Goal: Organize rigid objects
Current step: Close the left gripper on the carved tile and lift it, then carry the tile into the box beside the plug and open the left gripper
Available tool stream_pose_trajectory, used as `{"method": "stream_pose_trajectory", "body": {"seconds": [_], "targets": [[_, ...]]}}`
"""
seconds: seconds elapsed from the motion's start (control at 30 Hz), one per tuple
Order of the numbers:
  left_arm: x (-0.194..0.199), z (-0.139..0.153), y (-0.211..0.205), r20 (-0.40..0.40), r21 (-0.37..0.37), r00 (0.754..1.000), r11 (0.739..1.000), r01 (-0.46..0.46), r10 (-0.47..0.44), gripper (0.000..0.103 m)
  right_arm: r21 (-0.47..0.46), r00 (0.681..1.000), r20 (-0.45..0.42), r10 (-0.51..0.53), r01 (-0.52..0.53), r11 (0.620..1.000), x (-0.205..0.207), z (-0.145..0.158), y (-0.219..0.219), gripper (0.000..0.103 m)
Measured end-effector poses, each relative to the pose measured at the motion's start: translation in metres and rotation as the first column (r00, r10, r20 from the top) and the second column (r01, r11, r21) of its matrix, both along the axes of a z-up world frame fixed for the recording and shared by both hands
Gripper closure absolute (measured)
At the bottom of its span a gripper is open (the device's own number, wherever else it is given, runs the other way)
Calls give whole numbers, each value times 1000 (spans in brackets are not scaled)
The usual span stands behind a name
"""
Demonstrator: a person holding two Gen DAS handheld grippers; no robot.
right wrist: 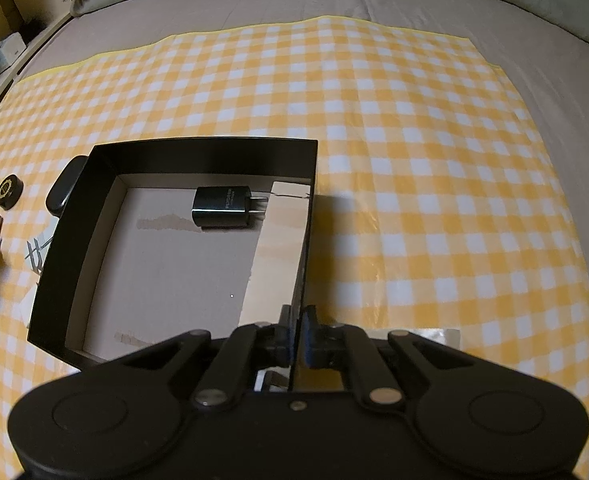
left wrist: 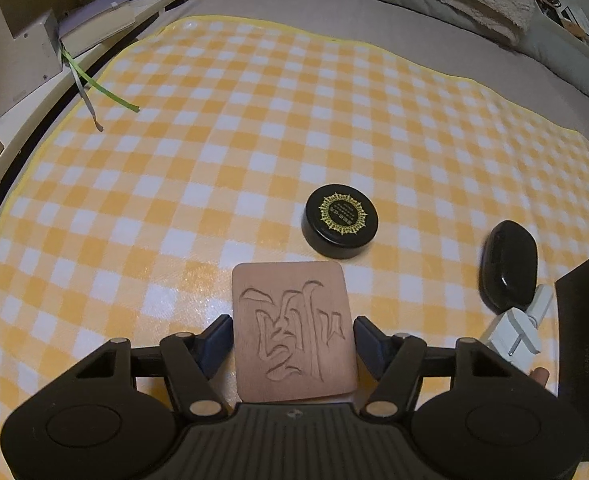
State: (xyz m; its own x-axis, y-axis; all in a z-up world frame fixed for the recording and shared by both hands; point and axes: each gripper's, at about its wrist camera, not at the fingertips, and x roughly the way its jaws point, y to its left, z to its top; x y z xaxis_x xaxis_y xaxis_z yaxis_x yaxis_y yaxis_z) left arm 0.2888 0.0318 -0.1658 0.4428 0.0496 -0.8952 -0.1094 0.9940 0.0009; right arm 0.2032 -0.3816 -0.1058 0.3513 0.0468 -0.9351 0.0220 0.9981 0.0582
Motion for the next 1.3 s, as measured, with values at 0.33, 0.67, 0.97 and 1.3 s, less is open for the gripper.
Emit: {"method": "stream_pose_trajectory", "body": {"seconds": [0.33,0.67,0.97,1.3], "targets": [[-12,17,-14,41,-131,999,991,17,-12,37,-6,1000,0,3,-3,1000,3,-2,3,98],[-23,49,-46,128,-255,992,966,26,8,37,1,1000,-1,0,0,1000,3,-3,3,98],[-34,67,-84,171,-364,985,929,62,1,37,12,1000,-2,-9,9,1000,6,-5,3,98],[-40,79,-128,208,-424,977,894,142,-56,37,10,1000,0,-5,5,1000,5,-5,2,98]]}}
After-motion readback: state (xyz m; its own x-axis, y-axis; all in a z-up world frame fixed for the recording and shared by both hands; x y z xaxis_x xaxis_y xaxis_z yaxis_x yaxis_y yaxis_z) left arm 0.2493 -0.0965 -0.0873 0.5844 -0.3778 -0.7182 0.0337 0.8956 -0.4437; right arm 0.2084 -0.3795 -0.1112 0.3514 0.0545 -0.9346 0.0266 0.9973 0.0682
